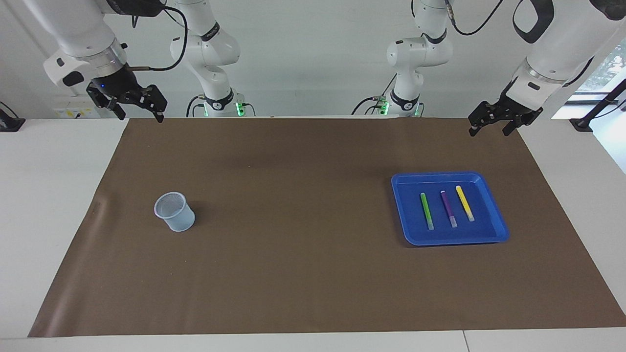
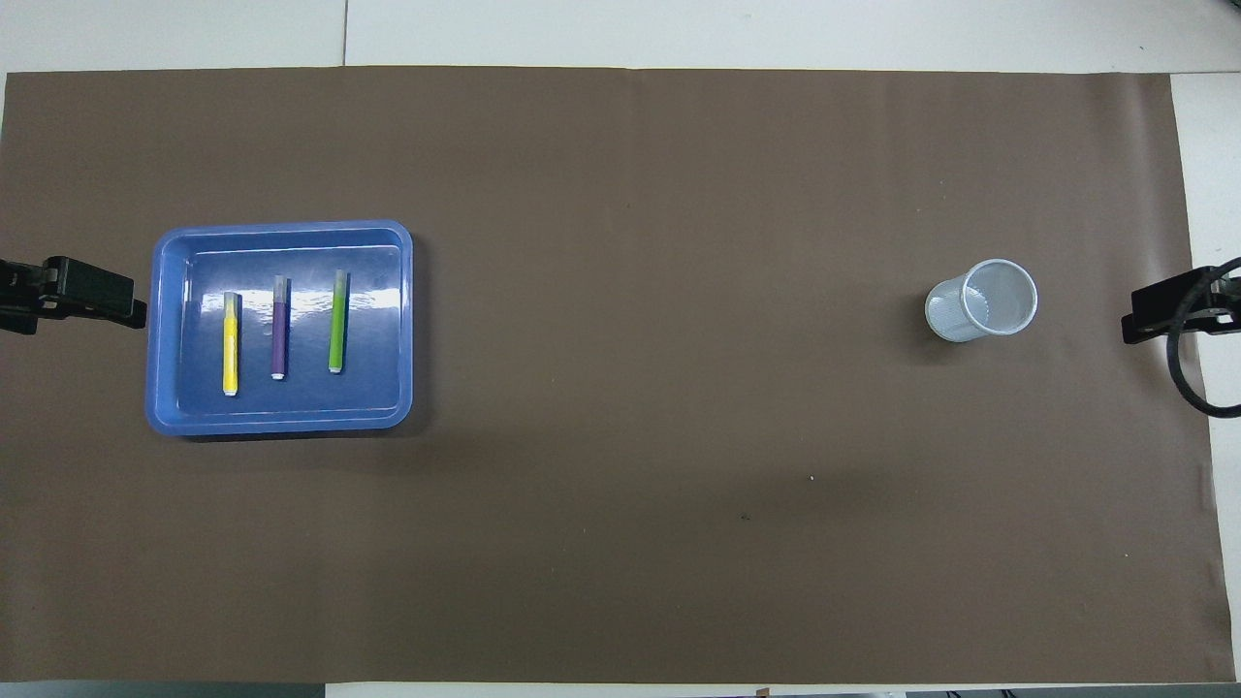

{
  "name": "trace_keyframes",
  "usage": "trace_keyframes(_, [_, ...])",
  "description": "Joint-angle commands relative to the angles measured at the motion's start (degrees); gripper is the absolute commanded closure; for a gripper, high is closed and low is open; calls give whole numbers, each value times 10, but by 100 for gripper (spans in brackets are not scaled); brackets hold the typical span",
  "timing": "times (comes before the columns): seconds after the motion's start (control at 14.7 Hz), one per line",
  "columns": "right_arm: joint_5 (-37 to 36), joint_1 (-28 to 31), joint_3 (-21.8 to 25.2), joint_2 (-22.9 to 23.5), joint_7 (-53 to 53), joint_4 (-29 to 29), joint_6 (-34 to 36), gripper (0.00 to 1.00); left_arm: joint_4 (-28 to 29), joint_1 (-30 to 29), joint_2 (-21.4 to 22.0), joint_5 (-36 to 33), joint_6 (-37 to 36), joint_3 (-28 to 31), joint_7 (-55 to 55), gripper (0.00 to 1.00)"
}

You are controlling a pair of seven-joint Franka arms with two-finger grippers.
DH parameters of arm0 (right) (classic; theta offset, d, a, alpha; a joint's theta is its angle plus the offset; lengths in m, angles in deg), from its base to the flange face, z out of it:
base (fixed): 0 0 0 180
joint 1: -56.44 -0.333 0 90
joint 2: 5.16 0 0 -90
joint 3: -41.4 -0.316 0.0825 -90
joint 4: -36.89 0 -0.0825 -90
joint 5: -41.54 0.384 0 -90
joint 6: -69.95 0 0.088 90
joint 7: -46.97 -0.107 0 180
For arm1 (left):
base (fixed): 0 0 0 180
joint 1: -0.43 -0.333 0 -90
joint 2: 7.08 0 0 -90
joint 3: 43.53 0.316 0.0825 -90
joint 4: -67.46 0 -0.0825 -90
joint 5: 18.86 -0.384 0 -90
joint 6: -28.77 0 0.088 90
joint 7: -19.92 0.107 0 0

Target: Transfer and insert pens with both arms

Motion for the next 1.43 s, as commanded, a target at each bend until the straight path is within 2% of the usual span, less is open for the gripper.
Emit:
trace_keyframes(0.0, [4,4,-3,-3,11,-5,-11,0,19,0,16,-5,12,1,-5,0])
trace_keyframes(0.75, [13,10,-3,-3,13,-6,-7,0,19,0,16,-5,12,1,-5,0])
trace_keyframes(1.09, [116,49,2,-6,10,-17,-2,0,19,0,16,-5,12,1,-5,0])
trace_keyframes(1.36, [176,54,2,-8,10,-21,2,0,19,0,16,-5,12,1,-5,0])
